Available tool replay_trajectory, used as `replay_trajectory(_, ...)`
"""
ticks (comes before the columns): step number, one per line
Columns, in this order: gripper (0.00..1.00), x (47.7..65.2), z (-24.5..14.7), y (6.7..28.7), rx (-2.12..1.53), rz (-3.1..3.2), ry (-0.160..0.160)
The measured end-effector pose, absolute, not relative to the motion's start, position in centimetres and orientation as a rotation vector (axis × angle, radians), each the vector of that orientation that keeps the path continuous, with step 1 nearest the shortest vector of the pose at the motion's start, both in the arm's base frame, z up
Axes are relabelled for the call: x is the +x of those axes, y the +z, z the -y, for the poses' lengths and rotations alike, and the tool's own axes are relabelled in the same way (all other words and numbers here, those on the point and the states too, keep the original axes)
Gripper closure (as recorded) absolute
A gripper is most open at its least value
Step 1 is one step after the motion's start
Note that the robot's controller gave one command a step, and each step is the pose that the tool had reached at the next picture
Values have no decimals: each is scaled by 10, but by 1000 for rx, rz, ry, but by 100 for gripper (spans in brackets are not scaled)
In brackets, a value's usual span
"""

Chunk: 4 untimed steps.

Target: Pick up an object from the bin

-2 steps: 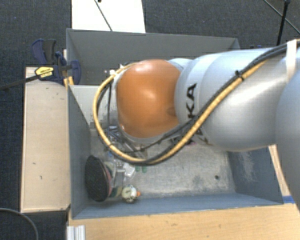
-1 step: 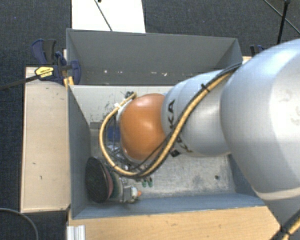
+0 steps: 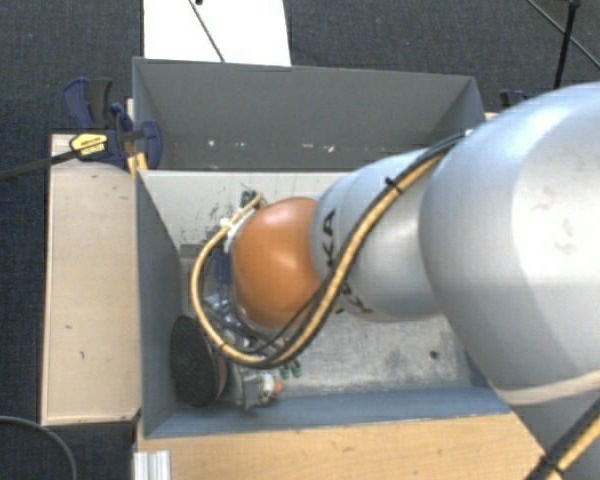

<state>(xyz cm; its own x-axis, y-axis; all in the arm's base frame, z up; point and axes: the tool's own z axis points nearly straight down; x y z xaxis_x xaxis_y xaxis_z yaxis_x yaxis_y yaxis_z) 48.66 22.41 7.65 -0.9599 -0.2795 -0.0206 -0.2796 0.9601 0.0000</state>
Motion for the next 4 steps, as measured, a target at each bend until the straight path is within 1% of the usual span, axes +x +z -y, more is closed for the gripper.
replay_trajectory(1, 100, 489, -225, 79, -430, -3084, 8)
replay_trajectory(2, 100, 504, -230, 200, -430, -3101, 5)
replay_trajectory(3, 100, 484, -243, 178, -605, -3084, 0)
replay_trajectory(4, 100, 478, -241, 212, -679, -3062, 2)
